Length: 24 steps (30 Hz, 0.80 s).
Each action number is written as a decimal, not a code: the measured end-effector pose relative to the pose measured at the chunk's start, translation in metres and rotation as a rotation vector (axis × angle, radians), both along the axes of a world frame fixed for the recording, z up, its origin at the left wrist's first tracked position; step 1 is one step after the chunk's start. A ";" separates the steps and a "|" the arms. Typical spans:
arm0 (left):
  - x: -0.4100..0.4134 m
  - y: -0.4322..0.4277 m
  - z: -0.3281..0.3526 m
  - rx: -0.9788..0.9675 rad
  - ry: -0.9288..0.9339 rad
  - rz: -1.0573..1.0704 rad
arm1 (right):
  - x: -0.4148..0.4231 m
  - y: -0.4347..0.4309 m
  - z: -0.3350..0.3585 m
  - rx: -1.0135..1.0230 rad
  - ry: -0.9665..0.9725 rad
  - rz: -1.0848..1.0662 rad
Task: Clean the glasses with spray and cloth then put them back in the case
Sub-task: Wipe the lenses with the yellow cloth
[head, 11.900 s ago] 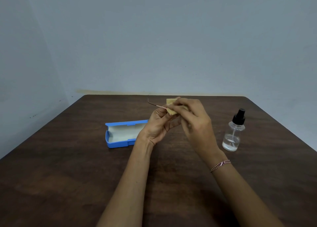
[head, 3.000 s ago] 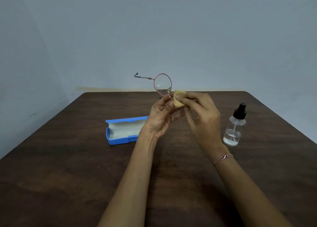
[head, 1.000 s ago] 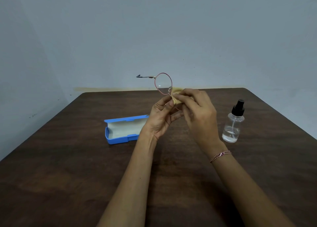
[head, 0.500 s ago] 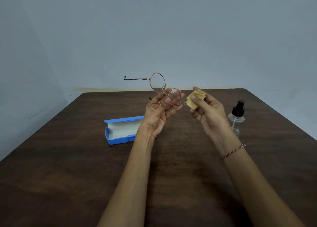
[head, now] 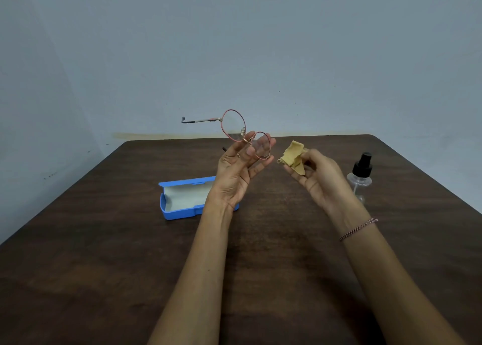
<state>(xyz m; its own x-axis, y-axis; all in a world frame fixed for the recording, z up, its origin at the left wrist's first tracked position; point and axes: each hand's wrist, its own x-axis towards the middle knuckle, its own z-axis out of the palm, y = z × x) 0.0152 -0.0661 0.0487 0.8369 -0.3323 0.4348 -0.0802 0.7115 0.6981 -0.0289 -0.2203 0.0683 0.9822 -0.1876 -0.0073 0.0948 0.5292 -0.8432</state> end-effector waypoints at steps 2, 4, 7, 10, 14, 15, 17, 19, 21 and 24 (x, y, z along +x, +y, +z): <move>0.000 0.000 0.000 -0.003 0.000 0.000 | 0.002 -0.001 -0.002 -0.130 -0.017 -0.022; 0.000 0.000 0.000 -0.007 -0.004 -0.001 | 0.003 -0.002 -0.005 -0.294 -0.026 -0.042; 0.000 0.000 0.000 -0.010 -0.006 -0.004 | 0.003 -0.003 -0.009 -0.481 -0.021 -0.058; -0.001 0.000 0.000 -0.014 -0.001 -0.009 | 0.001 -0.003 -0.009 -0.576 -0.004 -0.066; -0.001 0.001 -0.001 -0.013 0.005 -0.012 | 0.000 -0.003 -0.009 -0.587 0.046 -0.053; -0.001 0.001 -0.001 -0.008 0.003 -0.009 | -0.001 -0.004 -0.009 -0.584 0.061 -0.048; -0.001 0.000 -0.001 -0.004 0.001 -0.005 | 0.000 -0.005 -0.010 -0.578 0.076 -0.040; -0.001 0.000 -0.001 -0.005 0.003 -0.006 | 0.000 -0.005 -0.010 -0.574 0.073 -0.037; -0.002 0.000 -0.001 -0.004 0.009 -0.004 | -0.001 -0.005 -0.010 -0.589 0.077 -0.038; -0.001 0.001 -0.002 -0.005 0.008 -0.006 | -0.002 -0.006 -0.012 -0.609 0.094 -0.036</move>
